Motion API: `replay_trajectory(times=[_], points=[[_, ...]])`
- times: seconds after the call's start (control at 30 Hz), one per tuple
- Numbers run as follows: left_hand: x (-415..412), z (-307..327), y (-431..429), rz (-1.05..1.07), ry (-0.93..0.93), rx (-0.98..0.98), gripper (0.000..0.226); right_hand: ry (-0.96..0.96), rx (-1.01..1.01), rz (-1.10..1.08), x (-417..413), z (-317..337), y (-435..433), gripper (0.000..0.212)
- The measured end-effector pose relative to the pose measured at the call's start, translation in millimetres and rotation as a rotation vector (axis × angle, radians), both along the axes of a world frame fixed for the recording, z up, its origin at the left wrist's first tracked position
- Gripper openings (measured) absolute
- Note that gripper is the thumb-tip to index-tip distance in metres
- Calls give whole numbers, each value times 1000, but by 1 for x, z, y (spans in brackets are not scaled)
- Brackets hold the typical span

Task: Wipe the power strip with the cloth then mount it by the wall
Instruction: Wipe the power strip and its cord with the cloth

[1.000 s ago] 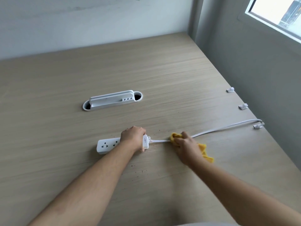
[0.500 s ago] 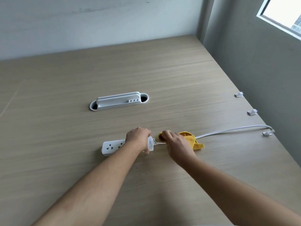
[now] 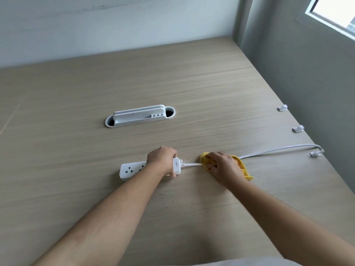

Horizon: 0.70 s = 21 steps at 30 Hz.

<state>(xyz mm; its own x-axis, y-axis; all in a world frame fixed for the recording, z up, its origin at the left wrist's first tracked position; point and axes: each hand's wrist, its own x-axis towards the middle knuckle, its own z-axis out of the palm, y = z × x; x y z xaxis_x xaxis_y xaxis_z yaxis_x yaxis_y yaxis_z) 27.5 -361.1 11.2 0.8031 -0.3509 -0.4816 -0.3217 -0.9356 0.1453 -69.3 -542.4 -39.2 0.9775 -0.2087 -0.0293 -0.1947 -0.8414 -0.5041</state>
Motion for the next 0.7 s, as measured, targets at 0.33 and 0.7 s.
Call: replay_trajectory(times=[0.33, 0.7], points=[[1, -2, -4, -41, -29, 26, 53, 34, -47, 9, -11, 3, -27, 29], [1, -6, -4, -68, -51, 77, 49, -68, -100, -111, -25, -8, -53, 18]])
